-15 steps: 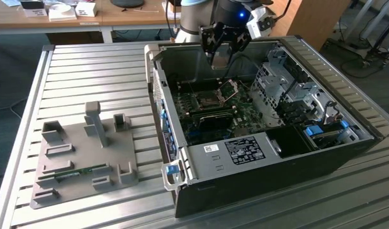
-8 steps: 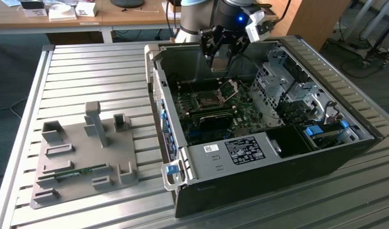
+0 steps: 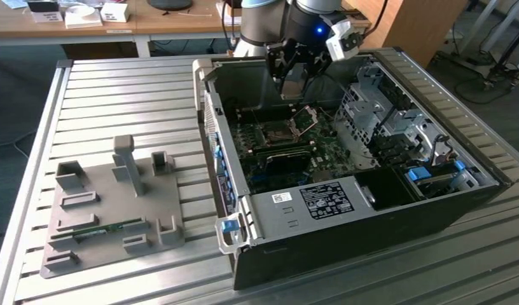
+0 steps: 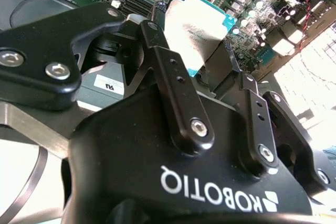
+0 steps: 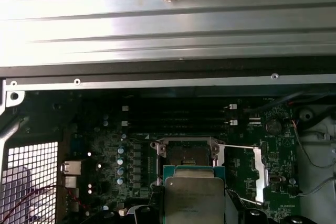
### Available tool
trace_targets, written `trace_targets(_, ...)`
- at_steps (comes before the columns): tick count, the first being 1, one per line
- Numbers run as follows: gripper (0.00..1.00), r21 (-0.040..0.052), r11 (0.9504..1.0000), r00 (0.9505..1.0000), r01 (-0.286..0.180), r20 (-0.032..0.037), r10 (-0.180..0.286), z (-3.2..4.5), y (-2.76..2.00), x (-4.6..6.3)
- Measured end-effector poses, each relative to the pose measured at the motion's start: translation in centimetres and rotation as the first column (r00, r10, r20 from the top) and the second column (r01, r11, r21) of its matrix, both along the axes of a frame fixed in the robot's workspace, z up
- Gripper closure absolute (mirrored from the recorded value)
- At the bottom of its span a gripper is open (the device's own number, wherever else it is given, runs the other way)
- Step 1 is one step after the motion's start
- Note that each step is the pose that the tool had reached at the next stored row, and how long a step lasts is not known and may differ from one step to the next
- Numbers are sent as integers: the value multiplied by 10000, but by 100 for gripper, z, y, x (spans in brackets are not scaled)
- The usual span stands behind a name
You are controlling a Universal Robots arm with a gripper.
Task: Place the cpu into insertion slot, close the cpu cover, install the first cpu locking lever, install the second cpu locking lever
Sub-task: 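Place the cpu into insertion slot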
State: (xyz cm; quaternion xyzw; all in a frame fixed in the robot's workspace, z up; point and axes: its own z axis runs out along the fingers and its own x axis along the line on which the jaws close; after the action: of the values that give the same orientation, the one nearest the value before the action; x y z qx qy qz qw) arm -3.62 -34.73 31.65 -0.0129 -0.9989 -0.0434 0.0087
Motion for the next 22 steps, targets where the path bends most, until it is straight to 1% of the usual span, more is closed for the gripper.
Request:
trace_targets(5,46,-11,10000,10000,-2,1,2,-8,0,0)
trace_targets(11,46,-36,10000,10000,-1,0,1,-36,0,0)
trace_targets(13,46,-58,10000,10000,-1,1,1,-39,0,0)
trace_targets(14,46,-86,10000,10000,0,1,0,-40,0,0)
trace_targets(17,46,-205,9998,10000,-1,1,1,-41,0,0)
trace_targets(22,46,-219,9998,10000,-2,1,2,-52,0,0)
